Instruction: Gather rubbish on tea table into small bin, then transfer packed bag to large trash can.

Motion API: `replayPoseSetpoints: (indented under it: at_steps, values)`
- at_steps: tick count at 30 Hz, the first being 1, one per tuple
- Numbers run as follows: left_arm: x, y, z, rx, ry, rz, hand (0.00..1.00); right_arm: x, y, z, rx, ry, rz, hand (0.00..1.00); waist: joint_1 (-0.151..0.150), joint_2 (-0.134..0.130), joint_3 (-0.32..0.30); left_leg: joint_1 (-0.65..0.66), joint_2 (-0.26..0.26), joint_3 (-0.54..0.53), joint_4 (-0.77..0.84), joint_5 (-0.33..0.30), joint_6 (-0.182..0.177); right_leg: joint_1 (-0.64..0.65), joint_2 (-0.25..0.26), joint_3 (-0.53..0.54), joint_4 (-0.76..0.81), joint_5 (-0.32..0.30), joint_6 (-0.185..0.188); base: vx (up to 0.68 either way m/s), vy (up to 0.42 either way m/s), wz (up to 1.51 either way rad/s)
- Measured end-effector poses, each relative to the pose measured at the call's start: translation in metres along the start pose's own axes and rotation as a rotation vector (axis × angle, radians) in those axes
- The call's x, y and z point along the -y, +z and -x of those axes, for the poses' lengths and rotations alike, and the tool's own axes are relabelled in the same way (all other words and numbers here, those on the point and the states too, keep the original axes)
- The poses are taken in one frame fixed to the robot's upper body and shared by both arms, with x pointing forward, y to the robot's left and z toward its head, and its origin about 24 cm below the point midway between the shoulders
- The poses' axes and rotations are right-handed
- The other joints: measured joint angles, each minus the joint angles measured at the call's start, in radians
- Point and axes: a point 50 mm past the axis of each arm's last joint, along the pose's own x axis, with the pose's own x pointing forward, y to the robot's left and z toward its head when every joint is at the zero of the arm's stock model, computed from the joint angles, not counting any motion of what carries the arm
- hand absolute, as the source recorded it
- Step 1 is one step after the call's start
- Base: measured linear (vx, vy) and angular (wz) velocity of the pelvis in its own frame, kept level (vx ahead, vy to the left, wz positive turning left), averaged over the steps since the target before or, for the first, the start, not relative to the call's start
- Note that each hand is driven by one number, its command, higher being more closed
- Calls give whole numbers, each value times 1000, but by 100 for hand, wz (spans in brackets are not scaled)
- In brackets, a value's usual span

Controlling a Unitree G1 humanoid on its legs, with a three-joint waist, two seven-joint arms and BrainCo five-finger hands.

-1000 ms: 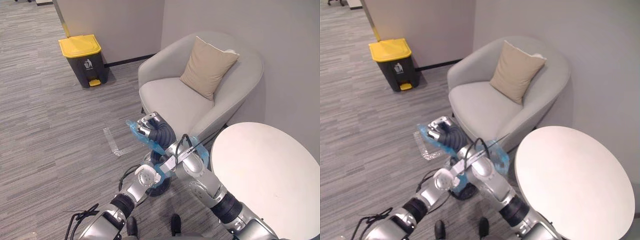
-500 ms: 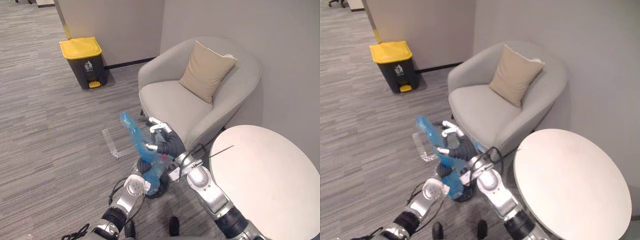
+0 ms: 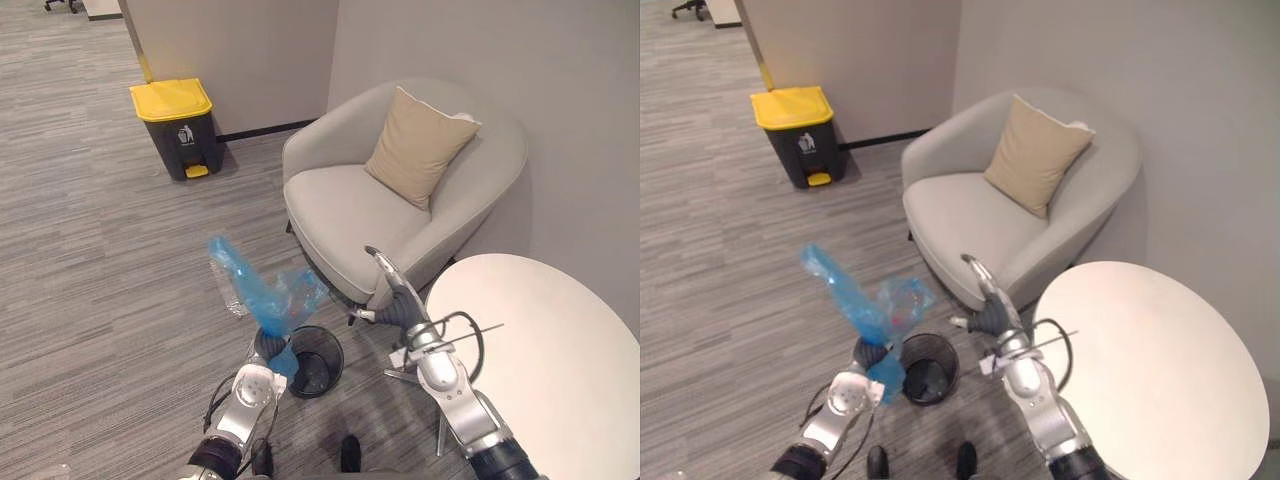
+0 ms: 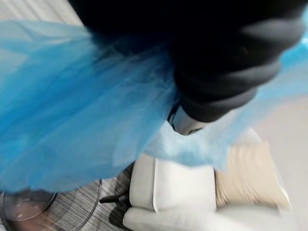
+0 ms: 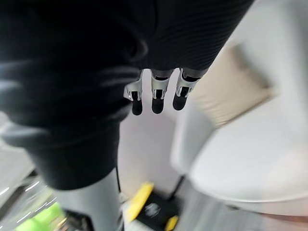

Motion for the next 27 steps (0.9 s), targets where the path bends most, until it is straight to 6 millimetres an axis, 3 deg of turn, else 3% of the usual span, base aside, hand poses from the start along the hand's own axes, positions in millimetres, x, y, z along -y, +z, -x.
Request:
replayPoseSetpoints:
  at_steps: [2,4,6,12,20,25,27]
  values:
    - [-7,-13,5,-49,12,40,100,-6,-34,11,-185,-20,-102,0,0,4,2,5,-2,-6,0,-1,-1,14,-2,-8,-12,0,2,5,17,8]
    - [-10,-22,8,-88,11,73,100,-13,-55,19,-306,-18,-162,0,1,7,4,10,-2,-6,0,-6,-7,15,-3,-8,-15,-2,5,-4,9,3]
    - [-13,-42,12,-180,13,99,100,-21,-83,34,-461,-12,-205,0,3,17,8,17,0,-4,0,-9,-9,27,-4,-8,-17,-3,5,0,0,0]
    - [-18,-88,32,-384,10,126,100,-32,-126,67,-733,11,-256,0,10,37,22,33,4,29,-1,-19,-12,28,-3,19,-16,-5,3,15,6,-15]
    - [-17,-115,50,-514,-6,128,100,-37,-147,86,-892,37,-253,0,21,47,49,36,3,54,0,-28,-9,16,-4,46,-9,-5,11,21,4,-9]
    - [-20,-109,42,-494,15,149,100,-36,-143,71,-878,31,-250,0,36,44,107,30,-2,91,6,-32,-2,-28,-4,85,37,-7,12,9,15,-22]
    - [-23,-101,34,-469,24,162,100,-35,-142,65,-871,26,-246,0,39,38,134,-34,0,94,101,-66,17,-80,-15,75,101,-17,15,-32,34,-6]
